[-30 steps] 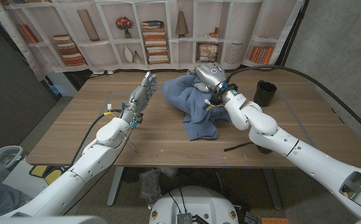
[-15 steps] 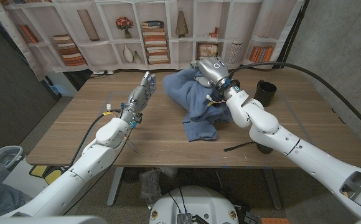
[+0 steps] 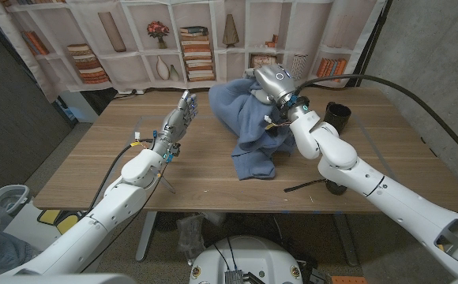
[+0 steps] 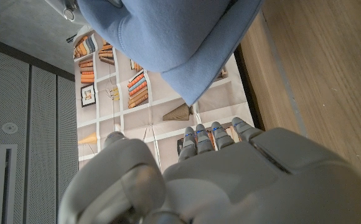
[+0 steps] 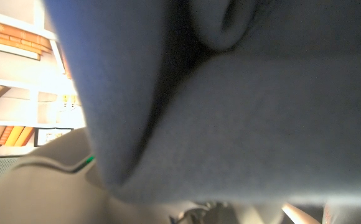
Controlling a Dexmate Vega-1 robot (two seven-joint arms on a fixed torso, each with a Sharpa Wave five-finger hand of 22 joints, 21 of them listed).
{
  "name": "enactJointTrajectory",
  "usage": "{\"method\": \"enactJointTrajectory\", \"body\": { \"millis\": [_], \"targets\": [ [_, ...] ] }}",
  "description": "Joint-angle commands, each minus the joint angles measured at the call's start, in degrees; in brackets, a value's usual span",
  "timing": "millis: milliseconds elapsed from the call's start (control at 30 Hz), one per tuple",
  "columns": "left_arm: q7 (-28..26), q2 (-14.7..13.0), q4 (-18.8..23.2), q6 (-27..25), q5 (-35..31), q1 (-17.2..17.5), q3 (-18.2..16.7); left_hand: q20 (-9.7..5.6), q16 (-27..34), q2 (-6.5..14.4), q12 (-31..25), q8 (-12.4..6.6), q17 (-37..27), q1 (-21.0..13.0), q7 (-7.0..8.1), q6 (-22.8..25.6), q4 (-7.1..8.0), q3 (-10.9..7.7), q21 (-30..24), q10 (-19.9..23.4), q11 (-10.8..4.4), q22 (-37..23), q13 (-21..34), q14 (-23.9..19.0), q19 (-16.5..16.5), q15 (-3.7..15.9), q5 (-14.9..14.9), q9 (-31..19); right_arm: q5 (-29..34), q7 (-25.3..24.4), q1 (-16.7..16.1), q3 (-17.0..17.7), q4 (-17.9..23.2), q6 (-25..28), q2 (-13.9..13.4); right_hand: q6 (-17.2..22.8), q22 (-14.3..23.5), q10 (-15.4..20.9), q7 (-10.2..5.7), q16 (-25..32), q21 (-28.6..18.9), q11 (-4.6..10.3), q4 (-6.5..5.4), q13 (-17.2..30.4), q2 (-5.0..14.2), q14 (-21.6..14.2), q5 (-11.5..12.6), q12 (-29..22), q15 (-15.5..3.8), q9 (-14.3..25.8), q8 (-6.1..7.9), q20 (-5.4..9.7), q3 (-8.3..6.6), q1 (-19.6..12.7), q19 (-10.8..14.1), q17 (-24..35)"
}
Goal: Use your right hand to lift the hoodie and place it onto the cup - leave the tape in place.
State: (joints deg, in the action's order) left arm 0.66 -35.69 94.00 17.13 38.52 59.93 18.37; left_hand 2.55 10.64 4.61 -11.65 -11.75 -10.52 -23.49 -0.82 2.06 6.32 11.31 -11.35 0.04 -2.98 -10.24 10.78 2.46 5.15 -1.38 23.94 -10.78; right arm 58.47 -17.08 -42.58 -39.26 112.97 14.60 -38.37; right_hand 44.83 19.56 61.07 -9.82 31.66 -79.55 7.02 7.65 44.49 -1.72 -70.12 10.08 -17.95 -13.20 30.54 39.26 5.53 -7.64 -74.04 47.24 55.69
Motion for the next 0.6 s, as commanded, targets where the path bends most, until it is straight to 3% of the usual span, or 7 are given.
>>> {"method": "enactJointTrajectory", "body": {
  "millis": [33,200,600],
  "targets": [
    [0.29,0.38,-0.64,0.13,-0.03,-0.7,0.22,0.48,0.26,0.43,0.02,0.15,-0.1,-0.27,0.16,0.45,-0.15,0.5,-0.24,-0.05,-0.33,-0.24,0.13,-0.18,0.11,-0.11,-0.19,-0.15,0.63,-0.43,-0.49,1.35,1.65,1.17,-0.36,0.37,-0.13,0.4,-0.12,0.3,-0.4,-0.01,0.16,0.31,7.94,-0.46,0.49,0.37,-0.1,0.04,0.31,7.43,0.1,-8.52,0.49,0.13],
    [0.16,0.36,-0.56,0.06,-0.12,-0.68,0.25,0.46,0.25,0.46,0.02,0.12,-0.1,-0.3,0.17,0.53,-0.15,0.56,-0.24,-0.06,-0.36,-0.24,0.13,-0.16,0.11,-0.04,-0.19,-0.15,-2.03,-0.97,-0.96,2.65,2.04,0.04,-0.52,0.42,-0.43,0.58,0.07,0.31,-0.58,0.11,0.13,0.56,7.92,-0.6,0.49,0.6,-0.1,0.01,0.32,7.42,0.19,-8.45,0.57,0.09],
    [-0.3,-0.01,0.4,-0.19,-0.38,-0.34,0.11,0.55,0.25,0.53,0.05,0.1,-0.1,-0.37,0.19,0.61,-0.14,0.7,-0.24,-0.11,-0.32,-0.24,0.13,-0.17,0.12,0.01,-0.2,-0.15,-1.58,-1.41,-1.22,3.88,3.33,1.34,-0.45,0.32,-1.08,0.82,0.01,0.45,-0.8,0.02,0.17,1.1,8.07,-0.83,0.52,1.07,-0.11,0.13,0.33,7.46,0.17,-8.6,0.77,0.24]
  ]
}}
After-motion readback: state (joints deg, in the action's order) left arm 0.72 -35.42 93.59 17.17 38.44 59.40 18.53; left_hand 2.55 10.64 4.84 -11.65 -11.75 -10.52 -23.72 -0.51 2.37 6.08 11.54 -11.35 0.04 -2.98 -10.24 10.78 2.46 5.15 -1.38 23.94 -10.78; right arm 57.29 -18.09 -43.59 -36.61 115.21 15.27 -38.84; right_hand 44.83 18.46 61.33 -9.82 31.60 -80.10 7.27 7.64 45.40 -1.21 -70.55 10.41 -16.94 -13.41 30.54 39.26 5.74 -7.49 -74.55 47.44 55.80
